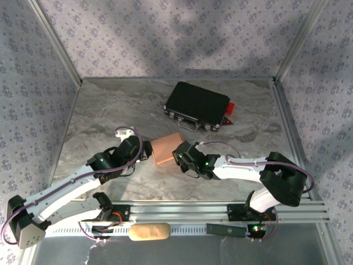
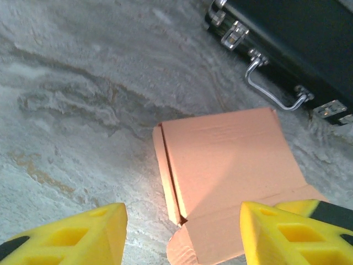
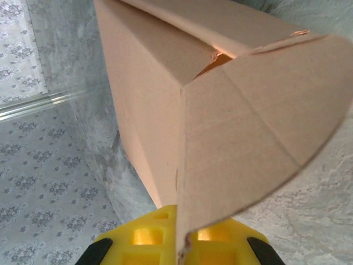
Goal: Fold the paper box
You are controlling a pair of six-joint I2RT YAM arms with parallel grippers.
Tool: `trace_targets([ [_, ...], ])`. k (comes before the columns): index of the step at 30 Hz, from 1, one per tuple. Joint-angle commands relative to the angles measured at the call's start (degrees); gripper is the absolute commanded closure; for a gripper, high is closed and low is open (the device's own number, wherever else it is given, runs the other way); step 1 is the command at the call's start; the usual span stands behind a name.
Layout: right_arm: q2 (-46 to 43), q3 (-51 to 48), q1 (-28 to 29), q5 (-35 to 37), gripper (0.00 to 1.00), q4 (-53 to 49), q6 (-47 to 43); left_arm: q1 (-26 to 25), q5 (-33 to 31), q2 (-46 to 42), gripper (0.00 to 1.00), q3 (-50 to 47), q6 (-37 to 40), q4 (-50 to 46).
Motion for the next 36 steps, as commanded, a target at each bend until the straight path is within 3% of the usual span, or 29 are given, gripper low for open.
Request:
trace_targets([
  [1,0.26,-2.18,-0.86,-2.61,1.00,0.85,-2.16,2.33,7.83,1.60,0.45,-2.56,-0.71,4.70],
  [7,1.77,-2.60,-1.84,-5.45,1.00,1.62,-4.54,5.17,14.06,6.97,0.49,-6.24,-1.24,12.34],
  [19,2.19,-3.67,-2.94,-7.46,1.00,0.00,-4.04,6.82,16.06,15.56,0.60,-8.55,-0.59,18.31],
  [23,0.68,-3.73,-3.32,-7.57,0.82,-1.75,-4.76,7.44,15.95,15.85,0.60,-9.62,-0.45,19.02],
  [29,-7.69,-2.31,-3.34,-4.50,0.38,-11.98,-10.97,8.28,17.27,16.56,0.60,-9.68,0.76,20.75],
  [32,-14.72,-2.89,-3.71,-0.93,0.29,-19.78,-14.04,9.09,17.94,16.71,0.61,-9.18,1.72,19.77],
  [36,-25.10,-5.66,-6.25,1.94,0.27,-24.02,-21.44,11.16,19.83,15.26,0.61,-9.82,2.98,19.66],
])
